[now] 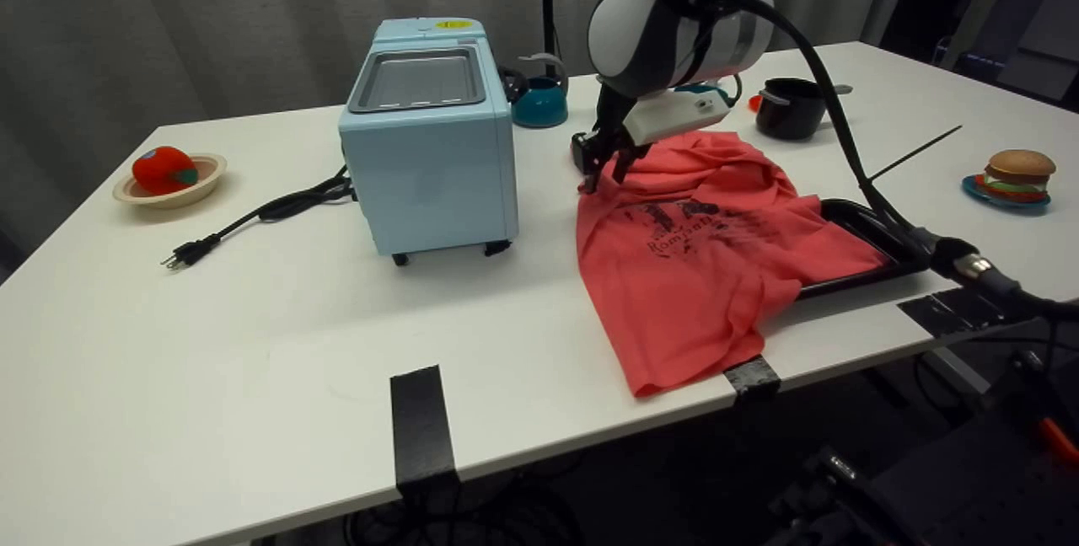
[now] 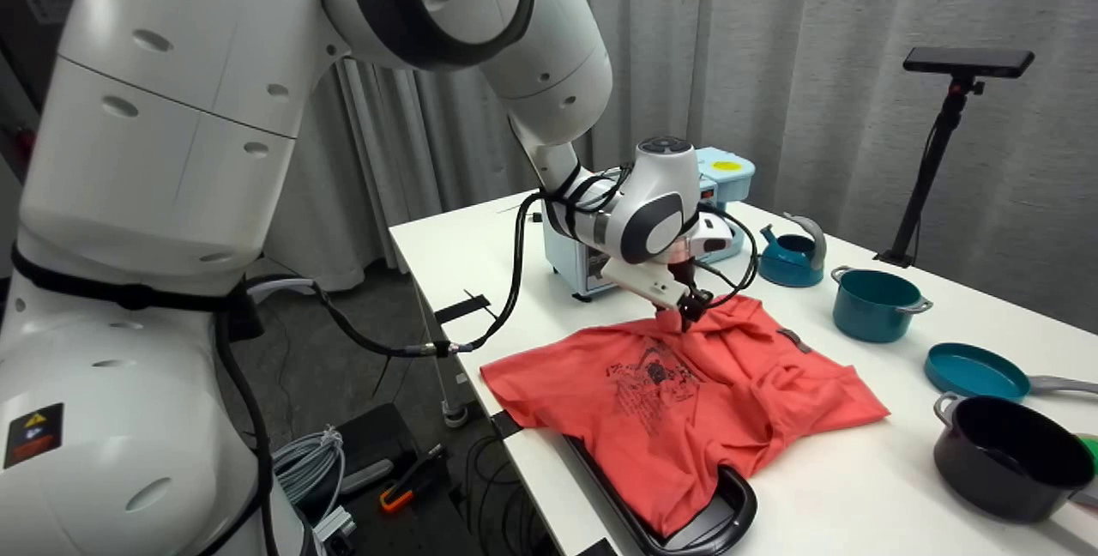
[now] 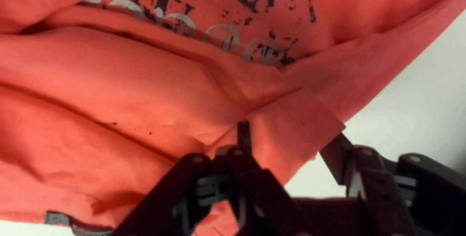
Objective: Unwrap the folded peach t-shirt on the table.
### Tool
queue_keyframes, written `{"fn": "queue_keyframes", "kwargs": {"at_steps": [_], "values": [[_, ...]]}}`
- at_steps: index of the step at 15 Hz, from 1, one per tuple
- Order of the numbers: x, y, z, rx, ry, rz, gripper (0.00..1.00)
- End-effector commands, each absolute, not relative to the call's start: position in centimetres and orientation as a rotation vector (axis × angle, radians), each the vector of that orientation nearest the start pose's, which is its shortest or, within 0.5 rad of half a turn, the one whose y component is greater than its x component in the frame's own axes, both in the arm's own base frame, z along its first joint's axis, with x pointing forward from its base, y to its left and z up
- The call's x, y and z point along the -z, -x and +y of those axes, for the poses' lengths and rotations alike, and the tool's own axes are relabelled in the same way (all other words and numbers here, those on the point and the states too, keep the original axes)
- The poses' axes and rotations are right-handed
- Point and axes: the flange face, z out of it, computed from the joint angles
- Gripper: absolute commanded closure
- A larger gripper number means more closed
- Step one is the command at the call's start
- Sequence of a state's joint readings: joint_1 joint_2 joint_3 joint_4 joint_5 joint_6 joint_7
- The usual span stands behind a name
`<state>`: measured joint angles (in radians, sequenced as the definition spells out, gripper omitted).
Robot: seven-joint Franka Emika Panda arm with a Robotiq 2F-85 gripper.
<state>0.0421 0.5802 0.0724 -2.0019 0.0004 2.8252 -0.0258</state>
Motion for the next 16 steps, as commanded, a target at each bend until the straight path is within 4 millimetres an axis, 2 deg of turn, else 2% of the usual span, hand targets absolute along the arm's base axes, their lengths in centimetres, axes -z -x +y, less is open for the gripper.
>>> {"fn": "queue_keyframes", "kwargs": {"at_steps": [1,4,7,10,13,16], "values": [[-19.3,-63.2,7.1,0.413,3.080,-0.153,0.78],[-19.6,-63.2,7.0,0.419,3.085,-0.134,1.00],[-20.2,-63.2,6.8,0.435,3.086,-0.108,1.00],[-22.2,-63.5,5.5,0.509,3.094,-0.080,1.00],[-25.3,-63.7,2.7,0.649,3.123,-0.059,1.00],[-28.4,-63.4,-1.3,0.693,3.168,0.029,1.00]]}}
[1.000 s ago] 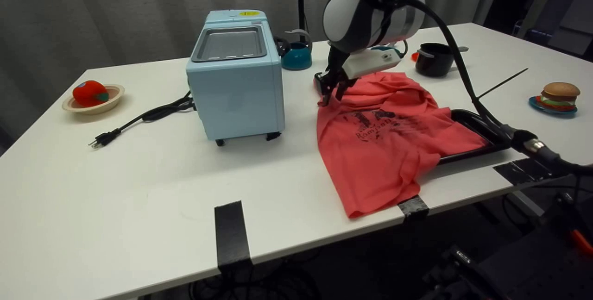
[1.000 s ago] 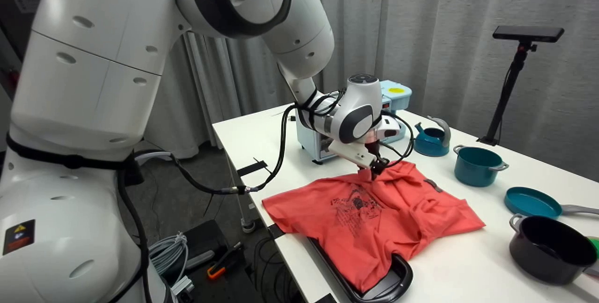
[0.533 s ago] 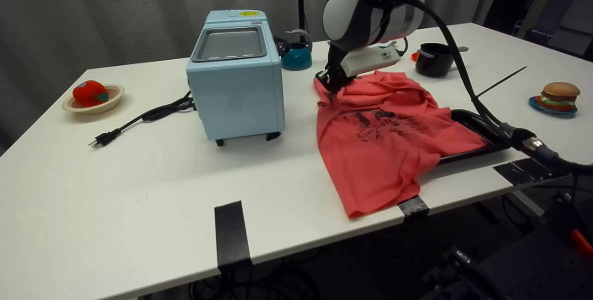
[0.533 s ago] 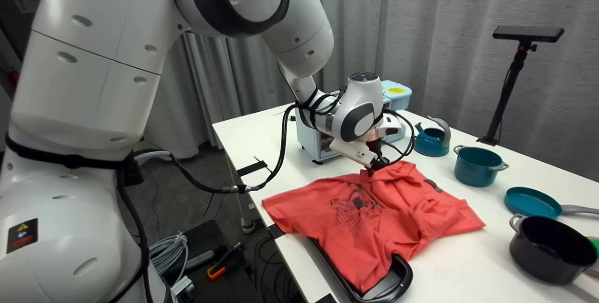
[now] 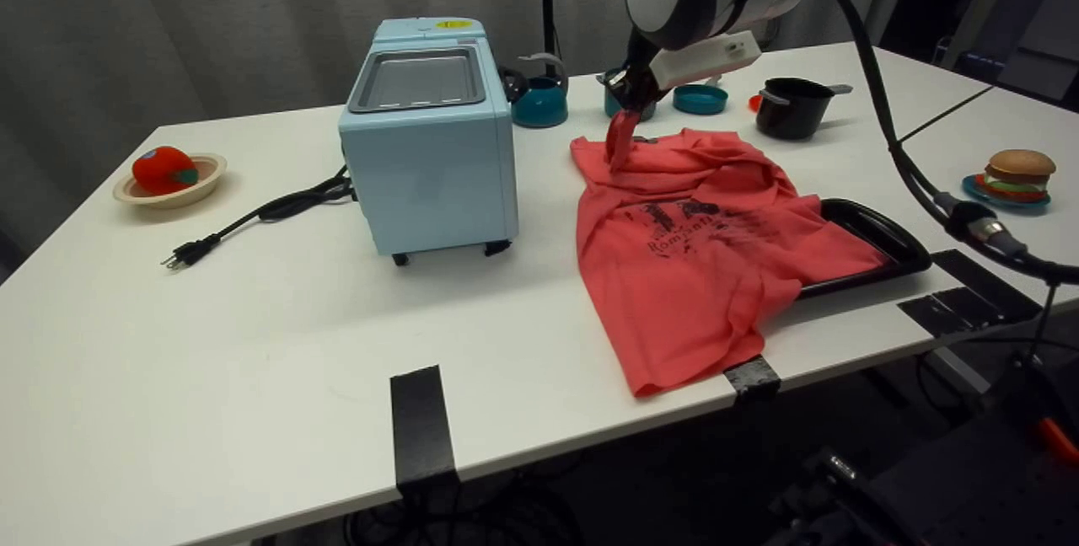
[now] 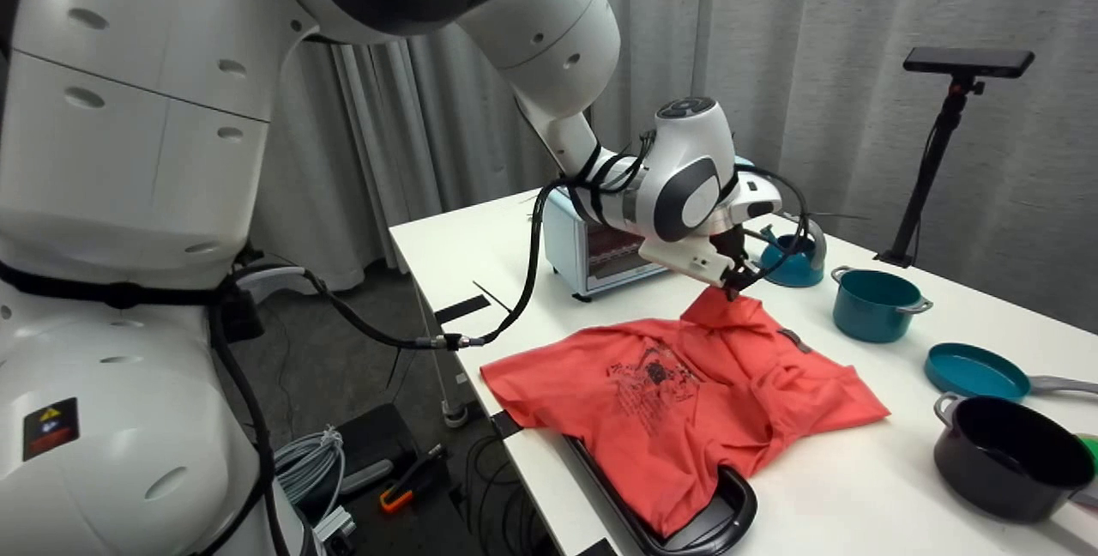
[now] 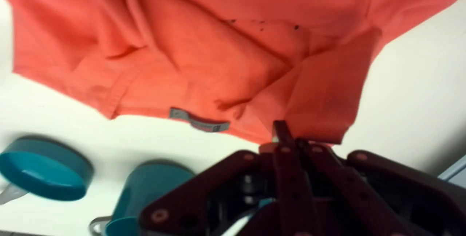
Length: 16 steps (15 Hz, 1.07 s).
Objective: Unwrap the folded peach t-shirt on the table.
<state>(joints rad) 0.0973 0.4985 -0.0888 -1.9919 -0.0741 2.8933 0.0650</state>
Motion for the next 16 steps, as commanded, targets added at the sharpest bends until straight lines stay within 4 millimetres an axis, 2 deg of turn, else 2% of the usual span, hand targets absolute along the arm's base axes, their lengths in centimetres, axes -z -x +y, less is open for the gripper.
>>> {"fn": "queue_keyframes", "kwargs": {"at_steps": [1,5,8,10,13,16], "values": [[-29.4,-63.1,-2.6,0.703,3.185,0.057,1.00],[-32.6,-61.2,-9.1,0.705,3.293,0.201,1.00],[-34.3,-58.9,-14.4,0.629,3.405,0.340,1.00],[-35.6,-57.2,-17.2,0.565,3.470,0.424,1.00],[-37.3,-54.9,-19.9,0.472,3.546,0.522,1.00],[-38.9,-53.1,-21.9,0.385,3.606,0.596,1.00]]}}
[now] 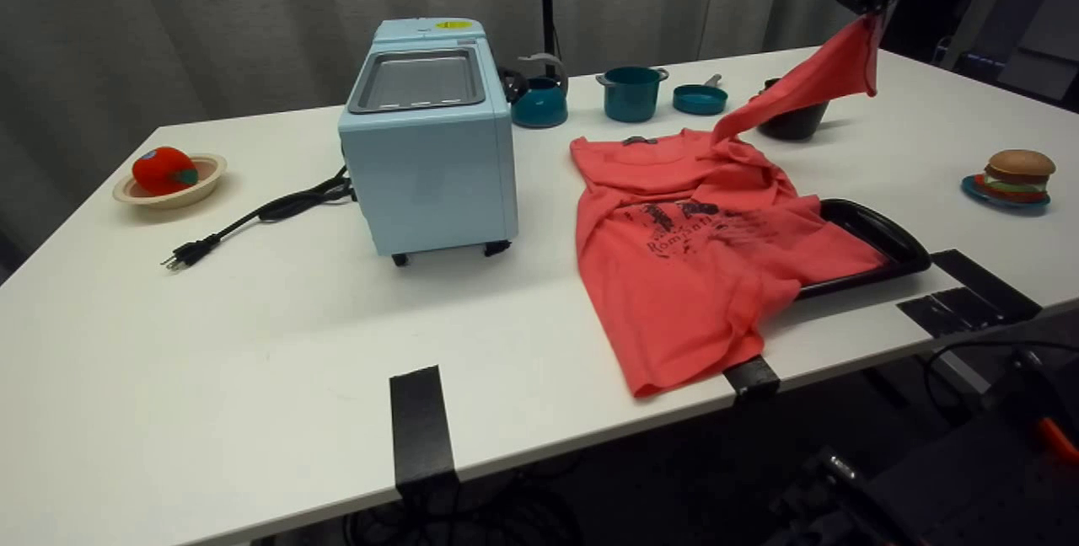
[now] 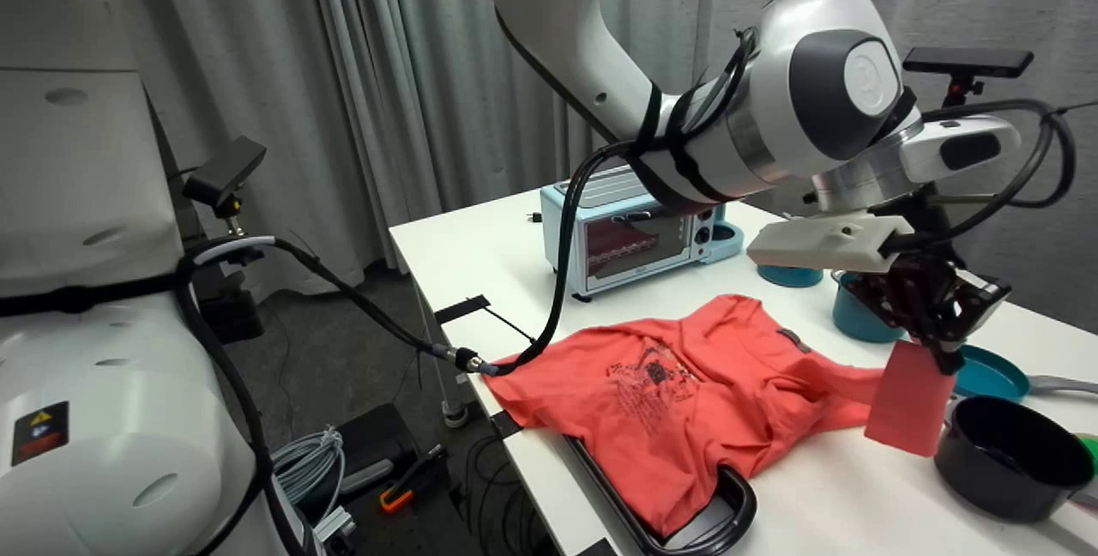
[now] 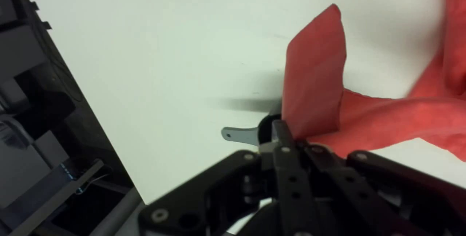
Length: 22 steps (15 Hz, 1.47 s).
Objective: Unwrap the folded peach t-shirt on the table.
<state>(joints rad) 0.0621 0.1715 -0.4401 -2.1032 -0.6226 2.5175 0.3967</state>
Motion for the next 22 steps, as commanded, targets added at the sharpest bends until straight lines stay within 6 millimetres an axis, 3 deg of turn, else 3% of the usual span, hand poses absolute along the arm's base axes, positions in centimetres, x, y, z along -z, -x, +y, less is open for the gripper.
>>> {"fn": "queue_keyframes", "kwargs": {"at_steps": [1,11,12,13,17,22], "values": [[-39.5,-52.6,-22.4,0.358,3.622,0.621,1.00],[-42.3,-48.5,-27.8,0.163,3.687,0.891,1.00],[-42.1,-48.3,-28.0,0.145,3.676,0.907,0.73],[-42.1,-48.3,-28.1,0.132,3.670,0.908,0.72],[-41.8,-49.1,-27.0,0.135,3.662,0.844,0.43],[-40.4,-52.4,-22.4,0.258,3.545,0.747,0.05]]}}
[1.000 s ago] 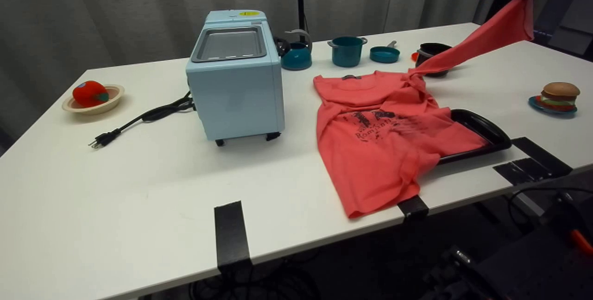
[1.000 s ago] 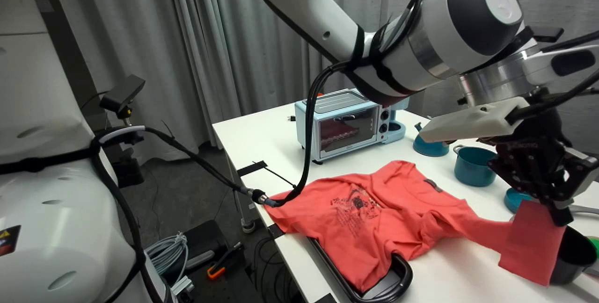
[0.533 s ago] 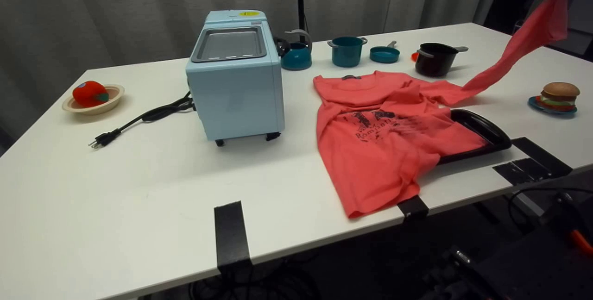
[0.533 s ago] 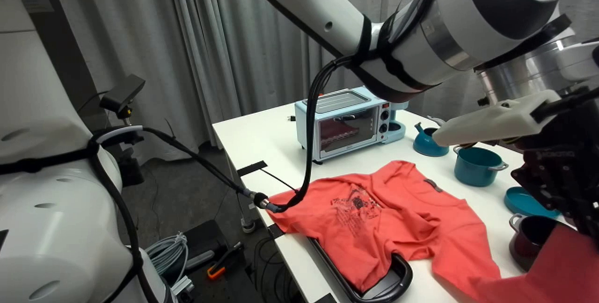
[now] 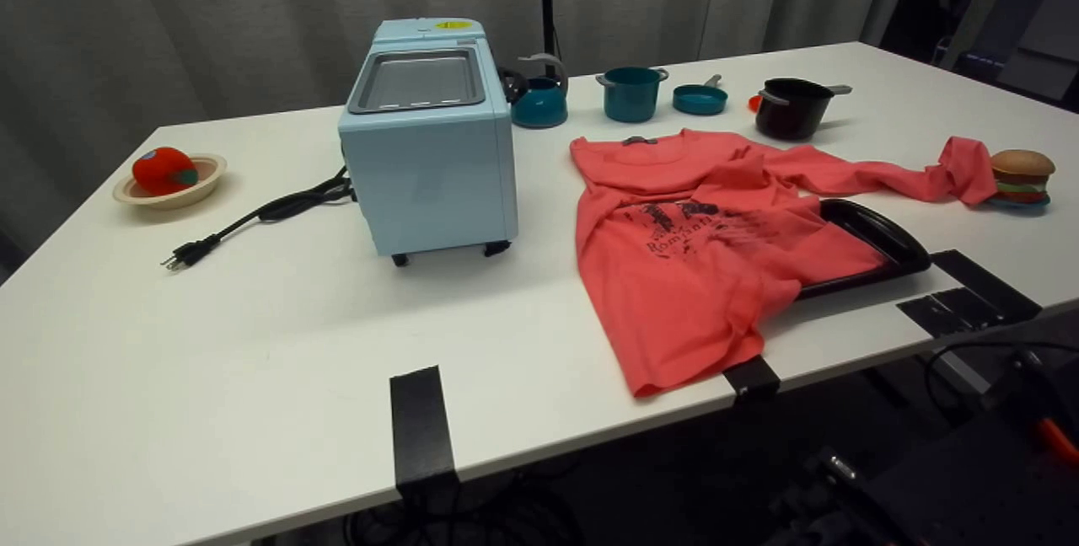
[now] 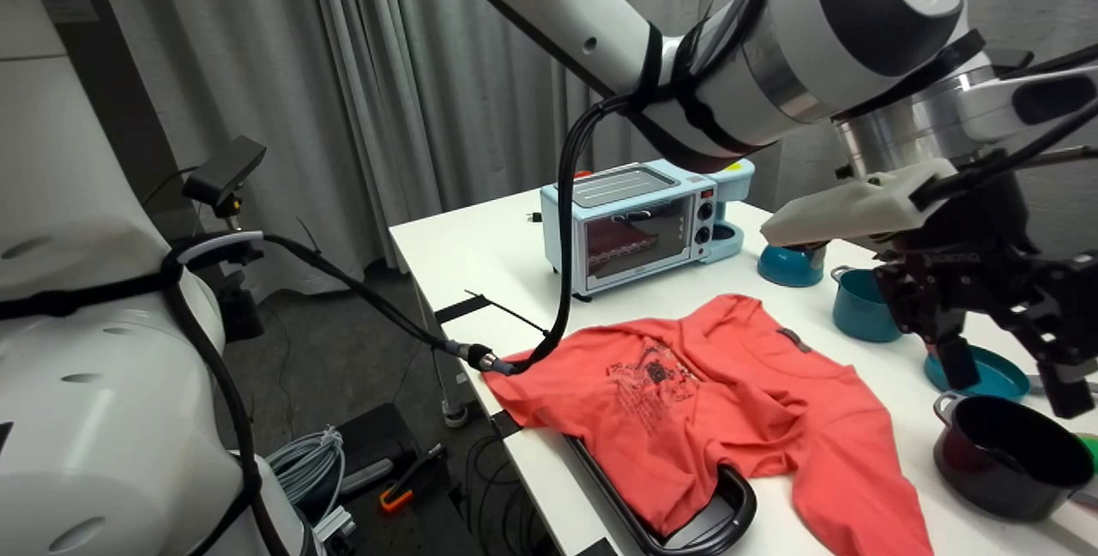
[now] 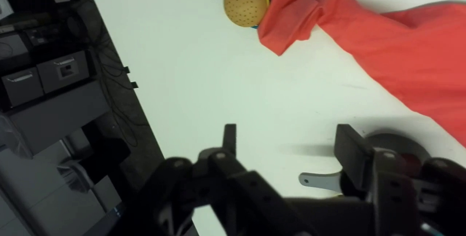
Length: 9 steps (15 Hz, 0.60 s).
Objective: Unwrap the folded peach t-shirt on the table.
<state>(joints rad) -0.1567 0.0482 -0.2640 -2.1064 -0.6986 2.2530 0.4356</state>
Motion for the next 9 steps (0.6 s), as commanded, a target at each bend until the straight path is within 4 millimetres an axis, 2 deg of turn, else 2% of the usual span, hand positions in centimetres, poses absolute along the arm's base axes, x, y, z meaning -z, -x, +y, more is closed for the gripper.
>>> {"fn": "queue_keyframes", "kwargs": {"at_steps": [1,5,9], "values": [[-39.7,-53.2,-21.4,-0.204,-2.622,-0.544,0.01],[-35.6,-55.8,-17.8,-0.277,-2.762,-0.553,0.00],[-30.3,-56.9,-16.3,-0.245,-2.855,-0.561,0.00]]}}
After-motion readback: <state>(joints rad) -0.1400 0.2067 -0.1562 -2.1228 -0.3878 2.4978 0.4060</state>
